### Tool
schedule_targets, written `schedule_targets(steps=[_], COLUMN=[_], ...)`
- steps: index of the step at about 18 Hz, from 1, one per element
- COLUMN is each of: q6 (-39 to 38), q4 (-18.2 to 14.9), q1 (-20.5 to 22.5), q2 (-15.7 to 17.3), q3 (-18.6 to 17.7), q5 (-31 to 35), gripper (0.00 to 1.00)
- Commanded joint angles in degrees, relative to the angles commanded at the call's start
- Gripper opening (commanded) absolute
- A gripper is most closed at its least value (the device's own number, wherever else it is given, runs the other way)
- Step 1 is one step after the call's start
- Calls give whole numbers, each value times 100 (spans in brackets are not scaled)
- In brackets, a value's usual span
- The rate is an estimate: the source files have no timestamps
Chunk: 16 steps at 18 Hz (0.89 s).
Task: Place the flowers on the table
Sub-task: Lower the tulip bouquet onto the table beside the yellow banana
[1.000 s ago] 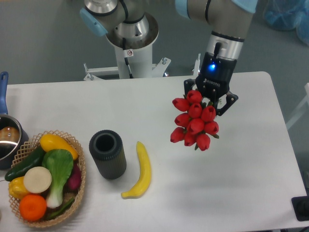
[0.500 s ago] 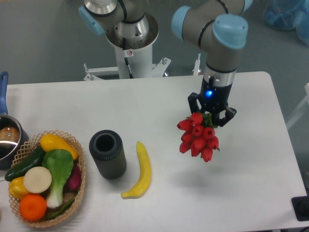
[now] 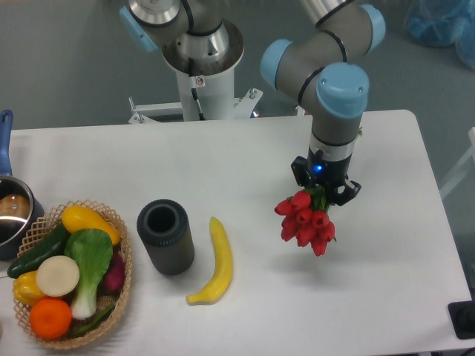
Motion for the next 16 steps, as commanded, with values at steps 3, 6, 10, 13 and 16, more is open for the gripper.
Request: schedule_targets(steps=[3,6,10,13,16], q6=[9,-27,-62,-62,-62], q4=[26,70,132,149,219], q1=[0,0,-9,-35,-44], q2=[-150,-255,-484,-572,-668], q3=[26,79,149,149,158], q5=[0,-9,-35,-35,-35], gripper=[42,45,45,45,45])
